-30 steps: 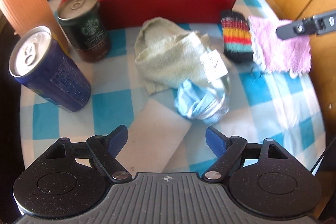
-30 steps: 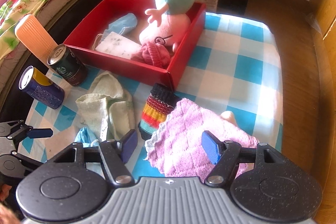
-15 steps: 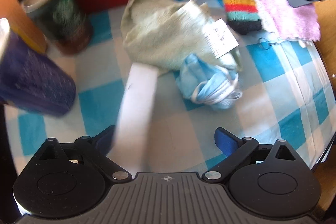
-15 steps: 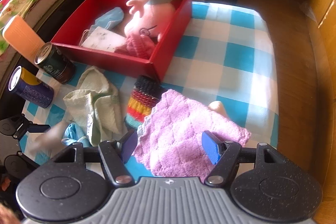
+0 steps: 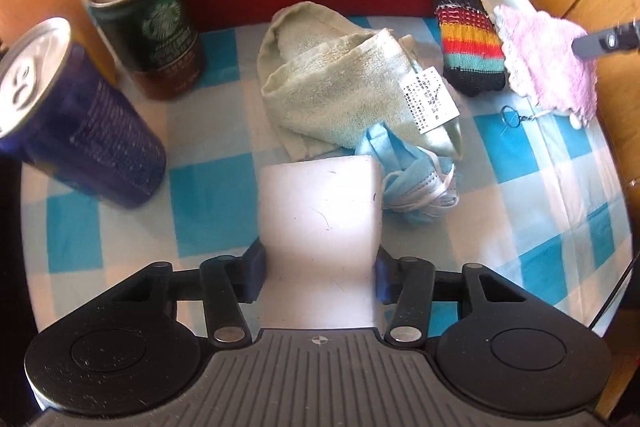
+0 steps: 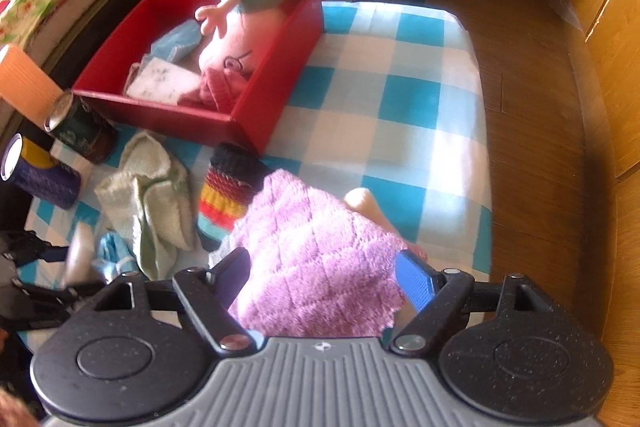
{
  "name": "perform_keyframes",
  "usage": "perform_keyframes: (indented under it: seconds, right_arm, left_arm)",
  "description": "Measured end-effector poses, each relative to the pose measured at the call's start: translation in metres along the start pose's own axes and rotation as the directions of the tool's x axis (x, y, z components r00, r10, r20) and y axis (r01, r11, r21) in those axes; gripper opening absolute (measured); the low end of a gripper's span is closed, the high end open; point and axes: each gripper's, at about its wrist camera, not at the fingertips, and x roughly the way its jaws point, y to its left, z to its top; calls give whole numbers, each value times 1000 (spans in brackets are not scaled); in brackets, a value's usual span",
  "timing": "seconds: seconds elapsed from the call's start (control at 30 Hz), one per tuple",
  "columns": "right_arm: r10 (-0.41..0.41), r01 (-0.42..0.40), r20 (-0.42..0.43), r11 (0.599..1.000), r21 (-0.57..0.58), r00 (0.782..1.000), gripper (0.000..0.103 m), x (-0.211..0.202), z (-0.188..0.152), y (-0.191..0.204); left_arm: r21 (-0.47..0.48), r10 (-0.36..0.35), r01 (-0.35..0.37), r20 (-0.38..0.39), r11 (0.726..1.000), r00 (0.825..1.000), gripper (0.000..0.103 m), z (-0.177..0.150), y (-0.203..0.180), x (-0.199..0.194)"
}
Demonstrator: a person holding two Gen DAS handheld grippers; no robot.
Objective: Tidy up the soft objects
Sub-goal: 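Close left tool on the white foam block while right tool grasps the pink towel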
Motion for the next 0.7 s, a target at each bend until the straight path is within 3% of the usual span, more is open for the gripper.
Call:
perform_keyframes:
  seconds: [0.33, 0.47, 0.7]
  right_arm:
    - [-75, 72, -30, 994, -80, 997, 61, 20, -5, 18]
    - [-56, 54, -37, 996, -65, 998, 38, 19, -6, 16]
    - [-50, 49, -27, 998, -47, 998, 26, 13, -6, 14]
  left_arm:
    - [8, -13, 13, 31, 1000, 999, 50, -2, -15, -7]
    - [-8, -18, 19, 35, 1000, 999, 51, -1, -14, -11]
    - [-21, -34, 35, 56, 999, 998, 53, -2, -15, -20]
